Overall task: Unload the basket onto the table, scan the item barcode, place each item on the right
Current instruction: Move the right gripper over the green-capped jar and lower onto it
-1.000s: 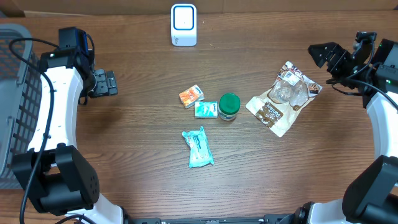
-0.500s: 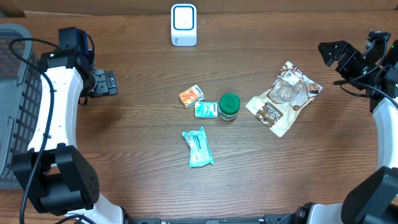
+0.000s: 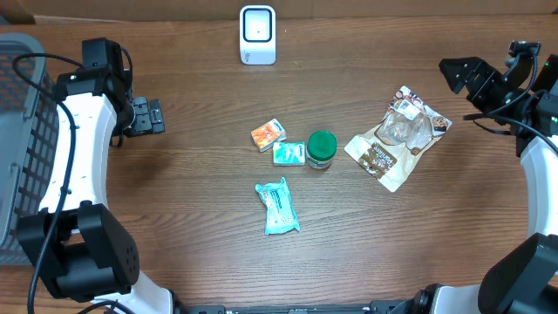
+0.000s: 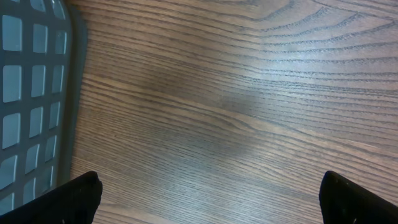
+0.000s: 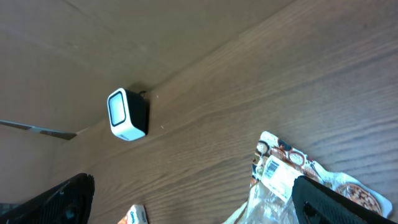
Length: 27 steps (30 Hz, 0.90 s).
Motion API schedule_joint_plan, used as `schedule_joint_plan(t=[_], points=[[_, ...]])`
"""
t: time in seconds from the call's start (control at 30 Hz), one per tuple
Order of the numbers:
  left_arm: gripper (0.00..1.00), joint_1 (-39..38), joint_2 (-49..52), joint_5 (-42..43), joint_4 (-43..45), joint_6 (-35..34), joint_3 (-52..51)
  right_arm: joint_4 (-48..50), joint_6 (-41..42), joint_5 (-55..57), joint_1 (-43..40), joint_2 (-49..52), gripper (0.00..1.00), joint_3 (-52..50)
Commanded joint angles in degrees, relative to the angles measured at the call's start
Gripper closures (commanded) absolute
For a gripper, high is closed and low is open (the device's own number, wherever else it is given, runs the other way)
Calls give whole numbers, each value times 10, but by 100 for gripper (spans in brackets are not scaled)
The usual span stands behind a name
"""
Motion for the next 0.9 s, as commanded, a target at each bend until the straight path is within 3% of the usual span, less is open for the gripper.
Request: schedule_joint_plan(t=[0.0,0.2,0.3,0.4,0.5,0.67,0.87], points=[[0,5,2,-2,0,-2,3,28,-4,-10,3,-17,0,14],[0,5,2,-2,0,-2,3,43,-4,-20,3,-17,0,15],[0,5,2,-2,0,-2,3,15,-2,-76,3,-17,0,15],[0,5,2,-2,0,-2,4,-106,-6,-122,27,-17,0,15],[0,5,2,-2,0,-2,3,-213,-90,-118,83,-17,0,15],[0,5,2,-2,0,-2,3,-281,-108,-6,192,-17,0,15],[0,5,2,-2,0,-2,3,-286,-8,278,349,-17,0,15]])
